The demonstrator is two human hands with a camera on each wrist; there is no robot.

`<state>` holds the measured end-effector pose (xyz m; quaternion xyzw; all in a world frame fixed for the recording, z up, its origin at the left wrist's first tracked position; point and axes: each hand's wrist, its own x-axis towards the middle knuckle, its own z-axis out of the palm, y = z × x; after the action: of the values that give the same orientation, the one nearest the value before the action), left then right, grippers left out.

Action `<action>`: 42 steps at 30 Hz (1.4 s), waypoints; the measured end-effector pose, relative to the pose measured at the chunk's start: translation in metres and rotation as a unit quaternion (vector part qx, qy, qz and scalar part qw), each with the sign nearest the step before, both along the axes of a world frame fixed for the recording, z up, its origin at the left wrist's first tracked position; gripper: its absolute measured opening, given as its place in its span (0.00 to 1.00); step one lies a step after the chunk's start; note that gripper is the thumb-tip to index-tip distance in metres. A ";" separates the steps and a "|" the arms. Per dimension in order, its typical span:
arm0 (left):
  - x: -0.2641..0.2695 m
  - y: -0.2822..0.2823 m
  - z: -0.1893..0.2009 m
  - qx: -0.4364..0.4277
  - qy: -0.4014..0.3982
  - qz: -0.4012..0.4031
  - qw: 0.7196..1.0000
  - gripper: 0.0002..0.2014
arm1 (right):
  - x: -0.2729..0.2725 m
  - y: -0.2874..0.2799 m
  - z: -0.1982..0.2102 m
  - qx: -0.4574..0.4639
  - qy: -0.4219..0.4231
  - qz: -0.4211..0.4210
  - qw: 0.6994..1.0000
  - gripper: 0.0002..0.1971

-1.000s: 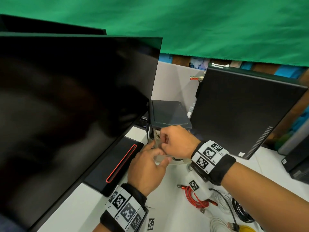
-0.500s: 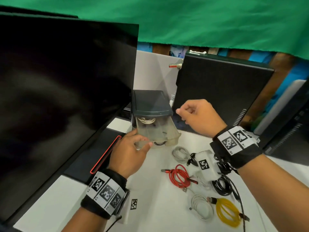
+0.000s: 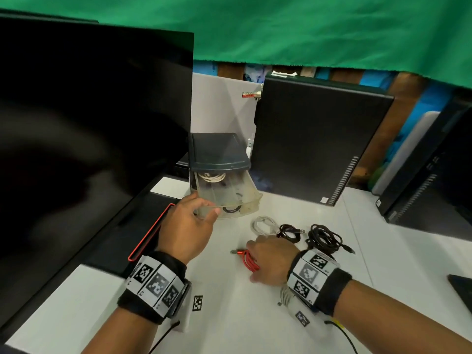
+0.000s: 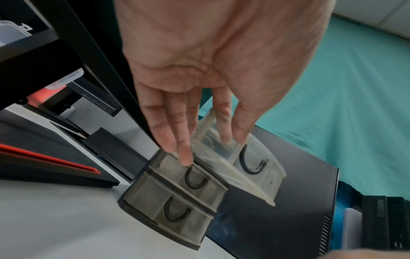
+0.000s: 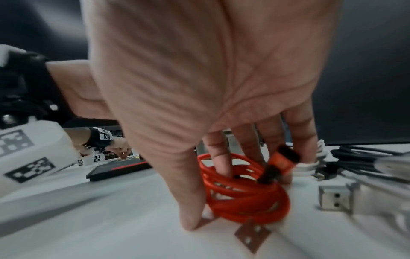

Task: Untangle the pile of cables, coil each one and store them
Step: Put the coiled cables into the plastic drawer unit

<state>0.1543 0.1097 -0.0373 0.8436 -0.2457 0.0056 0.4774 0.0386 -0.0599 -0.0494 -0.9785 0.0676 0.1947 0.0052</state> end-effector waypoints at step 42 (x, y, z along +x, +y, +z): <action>-0.001 -0.003 -0.005 -0.023 -0.004 -0.021 1.000 0.01 | 0.109 -0.007 0.099 -0.109 -0.258 0.019 0.960 0.06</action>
<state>0.1535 0.1072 -0.0419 0.8272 -0.2648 0.0049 0.4956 0.1479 -0.0666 0.0497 -0.9913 0.0659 -0.0725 -0.0885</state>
